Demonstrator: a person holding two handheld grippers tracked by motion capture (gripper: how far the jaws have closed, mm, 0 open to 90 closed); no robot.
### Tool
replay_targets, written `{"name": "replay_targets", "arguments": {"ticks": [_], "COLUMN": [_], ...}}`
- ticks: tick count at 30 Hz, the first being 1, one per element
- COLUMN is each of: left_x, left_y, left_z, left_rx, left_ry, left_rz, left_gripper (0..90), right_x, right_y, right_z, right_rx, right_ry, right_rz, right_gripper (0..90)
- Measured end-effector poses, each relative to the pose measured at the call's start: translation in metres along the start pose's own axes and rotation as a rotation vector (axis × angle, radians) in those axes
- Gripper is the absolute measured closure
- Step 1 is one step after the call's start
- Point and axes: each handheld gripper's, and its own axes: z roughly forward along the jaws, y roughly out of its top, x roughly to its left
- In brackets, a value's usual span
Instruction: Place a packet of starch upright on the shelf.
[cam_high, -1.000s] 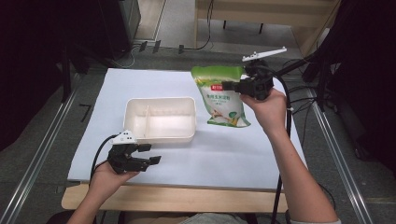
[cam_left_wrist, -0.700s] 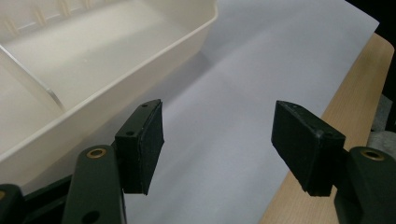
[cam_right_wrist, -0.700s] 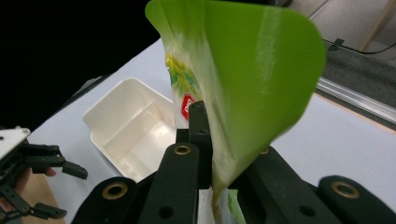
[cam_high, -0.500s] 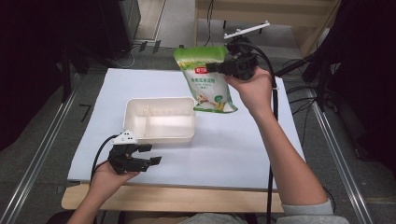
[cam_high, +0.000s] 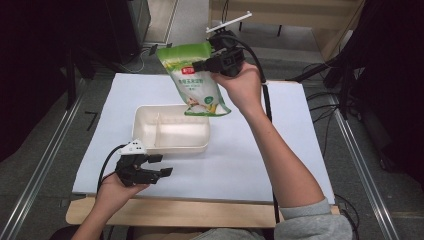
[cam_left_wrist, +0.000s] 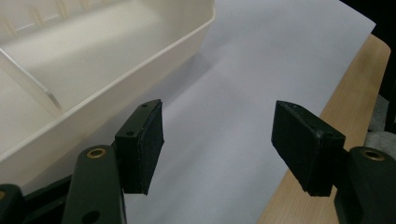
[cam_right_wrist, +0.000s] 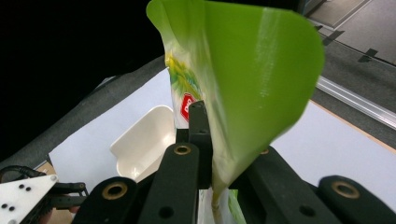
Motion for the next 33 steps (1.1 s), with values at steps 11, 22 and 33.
{"name": "replay_targets", "arguments": {"ticks": [11, 22, 33], "left_x": [0.001, 0.0, 0.0], "left_y": [0.0, 0.0, 0.0], "left_z": [0.0, -0.001, 0.002], "left_rx": [-0.01, -0.004, 0.0], "left_ry": [-0.007, -0.008, -0.013], "left_rz": [-0.006, -0.003, 0.004], "left_gripper": [34.8, 34.8, 34.8], "right_x": [0.022, 0.031, 0.013], "right_y": [0.007, -0.008, -0.028], "right_z": [0.043, 0.088, 0.103], "right_rx": [0.054, 0.114, 0.086], "right_ry": [0.038, 0.073, 0.081], "right_rz": [-0.026, -0.016, -0.007], "right_gripper": [88.8, 88.5, 68.2]}}
